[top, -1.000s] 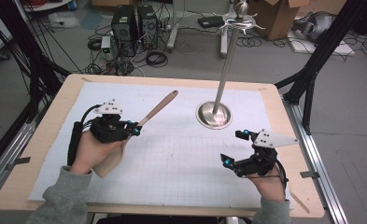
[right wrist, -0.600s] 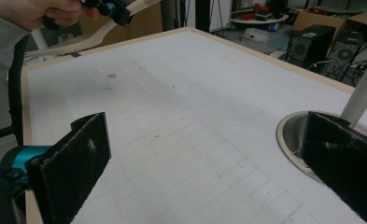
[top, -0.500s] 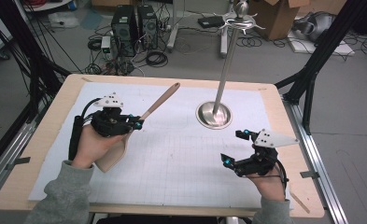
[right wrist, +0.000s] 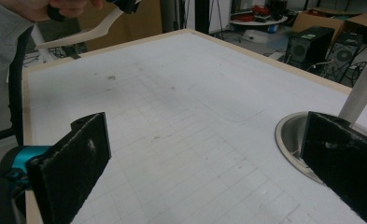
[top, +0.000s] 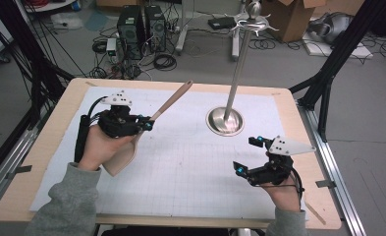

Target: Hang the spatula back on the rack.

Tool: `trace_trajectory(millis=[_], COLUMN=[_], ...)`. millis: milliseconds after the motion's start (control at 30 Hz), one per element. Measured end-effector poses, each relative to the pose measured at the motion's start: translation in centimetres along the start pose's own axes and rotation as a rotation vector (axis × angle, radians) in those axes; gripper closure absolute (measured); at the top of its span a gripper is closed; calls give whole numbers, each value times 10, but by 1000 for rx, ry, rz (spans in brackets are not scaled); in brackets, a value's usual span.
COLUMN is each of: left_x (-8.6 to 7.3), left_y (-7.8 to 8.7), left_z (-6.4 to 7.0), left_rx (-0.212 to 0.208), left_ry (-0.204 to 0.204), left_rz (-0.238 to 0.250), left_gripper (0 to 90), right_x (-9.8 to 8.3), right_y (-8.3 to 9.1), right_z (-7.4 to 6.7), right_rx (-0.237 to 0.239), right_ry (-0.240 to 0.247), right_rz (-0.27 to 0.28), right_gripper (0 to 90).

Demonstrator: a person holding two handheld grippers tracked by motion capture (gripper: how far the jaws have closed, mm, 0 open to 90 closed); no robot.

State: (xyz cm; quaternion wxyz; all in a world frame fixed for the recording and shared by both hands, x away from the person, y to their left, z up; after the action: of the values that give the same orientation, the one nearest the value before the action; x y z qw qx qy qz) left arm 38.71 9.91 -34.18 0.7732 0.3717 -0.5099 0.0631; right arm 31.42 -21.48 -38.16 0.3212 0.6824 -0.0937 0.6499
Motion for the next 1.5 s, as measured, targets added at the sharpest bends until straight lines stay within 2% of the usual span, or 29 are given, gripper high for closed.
trace_trajectory(millis=[567, 1267, 1500], left_x=[26, 67, 75], left_y=[-2, -7, -10], left_z=[5, 14, 16], left_rx=[-25, -50, -62], left_ry=[-5, -61, -61], left_rz=[29, 51, 55], left_gripper=[781, 781, 781], right_x=[-1, -3, -3], right_y=[1, 4, 6], right_z=[2, 6, 7], right_rx=[-3, -4, -6], right_ry=[-3, -22, -27], right_rz=[6, 15, 19], right_gripper=[8, 8, 8])
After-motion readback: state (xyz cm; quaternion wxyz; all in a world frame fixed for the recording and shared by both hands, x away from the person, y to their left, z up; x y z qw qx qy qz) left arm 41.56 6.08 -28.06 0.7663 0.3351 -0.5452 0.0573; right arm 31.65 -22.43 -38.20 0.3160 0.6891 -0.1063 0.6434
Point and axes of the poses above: each handheld gripper's, and its own axes: y roughly backward along the jaws, x roughly out of its top, z roughly to its right, the point moved 8 cm from there along -y, roughly forward along the jaws, and after that the axes turned 6 degrees about y, right-handed, at the moved point
